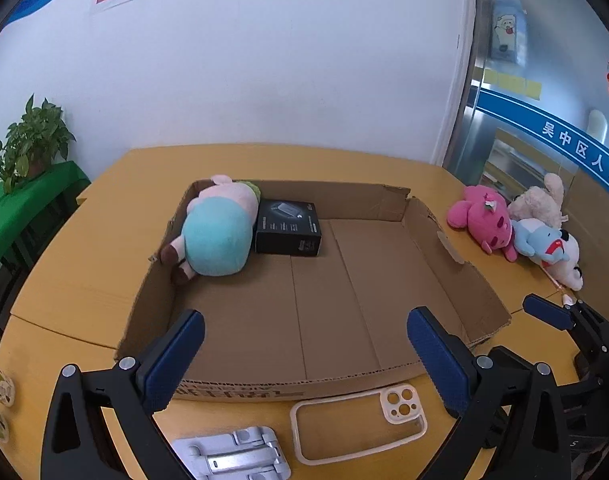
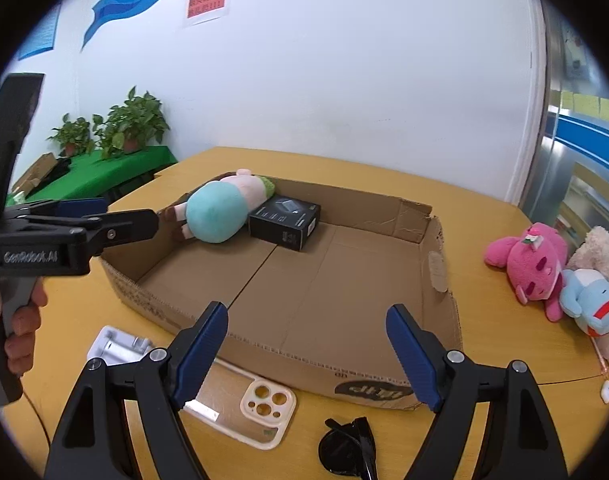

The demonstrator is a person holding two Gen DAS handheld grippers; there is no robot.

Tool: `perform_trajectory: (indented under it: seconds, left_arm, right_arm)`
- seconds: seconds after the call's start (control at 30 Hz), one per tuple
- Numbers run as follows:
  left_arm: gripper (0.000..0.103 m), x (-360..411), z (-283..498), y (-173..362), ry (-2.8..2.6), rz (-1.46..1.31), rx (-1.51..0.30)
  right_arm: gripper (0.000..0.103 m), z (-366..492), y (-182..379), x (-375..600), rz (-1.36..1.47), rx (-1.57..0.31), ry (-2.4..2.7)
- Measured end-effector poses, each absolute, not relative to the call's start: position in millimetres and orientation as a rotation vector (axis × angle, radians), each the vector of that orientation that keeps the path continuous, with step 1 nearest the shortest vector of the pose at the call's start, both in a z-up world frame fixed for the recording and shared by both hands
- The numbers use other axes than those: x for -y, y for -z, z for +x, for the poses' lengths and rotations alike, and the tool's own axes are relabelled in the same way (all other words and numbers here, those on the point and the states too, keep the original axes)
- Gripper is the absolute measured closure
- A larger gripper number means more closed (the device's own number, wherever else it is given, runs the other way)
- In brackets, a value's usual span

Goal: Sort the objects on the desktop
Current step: 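Withdraw both grippers and move the right gripper toward the black sunglasses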

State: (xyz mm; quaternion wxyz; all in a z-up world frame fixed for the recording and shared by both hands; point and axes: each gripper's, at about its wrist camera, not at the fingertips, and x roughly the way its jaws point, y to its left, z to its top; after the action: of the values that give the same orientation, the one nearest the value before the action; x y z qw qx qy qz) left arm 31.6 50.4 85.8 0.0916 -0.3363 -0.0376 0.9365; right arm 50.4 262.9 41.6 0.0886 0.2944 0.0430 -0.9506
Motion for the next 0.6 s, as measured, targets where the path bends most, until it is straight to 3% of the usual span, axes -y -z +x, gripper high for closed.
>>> perform_trajectory:
  seconds: [0.27,0.5,0.6]
  left_arm:
    - [0.001,-76.6,39.8,-37.3,-2.589,-1.153,0.154]
    - [0.001,-113.3,36.2,-5.0,-2.394,-1.254,0.204]
    - [0.002,-133.2,32.8,6.6,-2.290,-1.297,0.232]
  right_arm:
    - [0.022,100.2,31.7,-330.0,1.152,-0.190,2.690]
    - [0.023,110.2,77.2,-327.4,1.276,-0.176,2.593]
    - [0.033,107.3,86.2,-323.7,1.319,-0.185,2.603]
